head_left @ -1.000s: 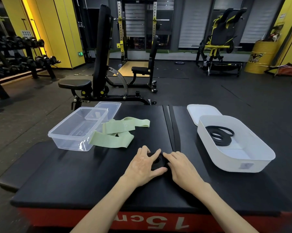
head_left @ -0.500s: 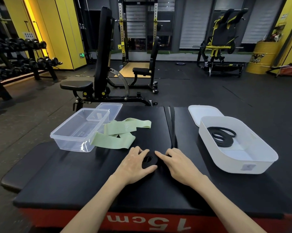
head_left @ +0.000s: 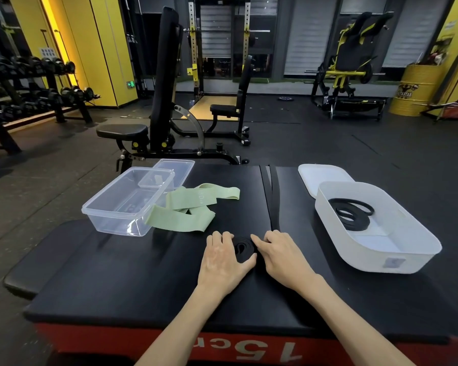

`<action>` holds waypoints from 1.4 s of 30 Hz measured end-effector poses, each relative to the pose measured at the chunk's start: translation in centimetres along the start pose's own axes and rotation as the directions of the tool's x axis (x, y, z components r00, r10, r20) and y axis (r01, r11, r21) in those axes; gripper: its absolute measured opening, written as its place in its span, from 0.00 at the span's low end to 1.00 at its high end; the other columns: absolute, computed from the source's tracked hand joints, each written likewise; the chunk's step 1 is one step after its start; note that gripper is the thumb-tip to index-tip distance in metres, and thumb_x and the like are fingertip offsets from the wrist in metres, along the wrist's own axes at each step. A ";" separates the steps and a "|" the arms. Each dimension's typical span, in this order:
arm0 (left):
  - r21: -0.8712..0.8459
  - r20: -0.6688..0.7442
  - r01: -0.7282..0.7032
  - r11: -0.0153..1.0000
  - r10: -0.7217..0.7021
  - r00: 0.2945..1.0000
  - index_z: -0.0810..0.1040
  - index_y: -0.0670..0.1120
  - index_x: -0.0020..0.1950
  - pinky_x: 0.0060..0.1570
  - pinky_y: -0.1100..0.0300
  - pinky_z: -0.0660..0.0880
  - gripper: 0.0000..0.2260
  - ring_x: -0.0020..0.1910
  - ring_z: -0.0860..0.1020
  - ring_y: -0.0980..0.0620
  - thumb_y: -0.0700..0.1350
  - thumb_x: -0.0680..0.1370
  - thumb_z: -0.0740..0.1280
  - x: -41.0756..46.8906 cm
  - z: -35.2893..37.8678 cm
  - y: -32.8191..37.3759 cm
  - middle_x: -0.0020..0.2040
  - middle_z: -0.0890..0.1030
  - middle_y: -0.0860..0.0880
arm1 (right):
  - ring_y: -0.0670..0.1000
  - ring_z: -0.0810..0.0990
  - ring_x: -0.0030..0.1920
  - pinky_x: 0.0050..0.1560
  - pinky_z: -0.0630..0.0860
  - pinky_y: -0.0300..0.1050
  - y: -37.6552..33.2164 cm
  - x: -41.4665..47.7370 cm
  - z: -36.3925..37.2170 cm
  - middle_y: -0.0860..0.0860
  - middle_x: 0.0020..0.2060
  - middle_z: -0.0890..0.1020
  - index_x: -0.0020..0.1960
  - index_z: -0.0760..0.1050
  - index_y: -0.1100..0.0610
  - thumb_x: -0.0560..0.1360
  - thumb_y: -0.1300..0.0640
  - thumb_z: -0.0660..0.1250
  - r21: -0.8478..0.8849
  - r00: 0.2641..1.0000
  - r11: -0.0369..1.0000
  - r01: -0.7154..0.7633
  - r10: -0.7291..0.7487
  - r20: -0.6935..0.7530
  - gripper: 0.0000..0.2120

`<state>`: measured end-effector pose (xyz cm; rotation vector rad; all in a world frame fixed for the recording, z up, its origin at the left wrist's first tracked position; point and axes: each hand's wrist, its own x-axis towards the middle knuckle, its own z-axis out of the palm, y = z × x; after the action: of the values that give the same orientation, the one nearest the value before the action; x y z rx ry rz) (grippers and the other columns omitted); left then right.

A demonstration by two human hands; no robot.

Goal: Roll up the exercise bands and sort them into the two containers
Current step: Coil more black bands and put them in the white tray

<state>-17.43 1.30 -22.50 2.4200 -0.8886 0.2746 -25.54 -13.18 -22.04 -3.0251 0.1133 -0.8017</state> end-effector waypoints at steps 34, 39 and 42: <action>-0.280 0.175 -0.135 0.950 0.188 0.966 0.66 0.59 0.67 0.61 0.63 0.68 0.31 0.59 0.65 0.63 0.68 0.67 0.66 0.9 -0.9 -1.9 0.55 0.66 0.61 | 0.49 0.73 0.47 0.54 0.64 0.42 -0.3 -2.2 -0.9 0.46 0.46 0.75 0.56 0.72 0.53 0.77 0.51 0.53 0.115 0.996 0.990 -0.085 0.080 0.046 0.13; -0.138 0.162 -0.113 0.984 0.135 0.977 0.65 0.59 0.70 0.61 0.63 0.68 0.29 0.59 0.64 0.57 0.68 0.72 0.61 0.8 -0.7 -0.4 0.55 0.64 0.56 | 0.47 0.73 0.44 0.52 0.63 0.40 -0.2 -2.3 -0.9 0.45 0.43 0.75 0.60 0.75 0.54 0.77 0.53 0.55 0.106 0.996 0.990 -0.089 0.085 0.034 0.17; -0.097 0.190 -0.176 0.980 0.192 0.963 0.62 0.58 0.72 0.65 0.61 0.65 0.30 0.62 0.62 0.56 0.67 0.73 0.59 0.9 -0.6 -0.4 0.59 0.63 0.55 | 0.46 0.72 0.45 0.52 0.64 0.41 -0.1 -2.4 -0.9 0.44 0.43 0.75 0.62 0.75 0.53 0.78 0.54 0.54 0.119 0.996 0.990 -0.080 0.077 0.037 0.17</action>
<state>-16.47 1.41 -21.90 2.3226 -1.1939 0.0636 -28.03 -12.90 -22.44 -2.8990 0.1757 -0.7262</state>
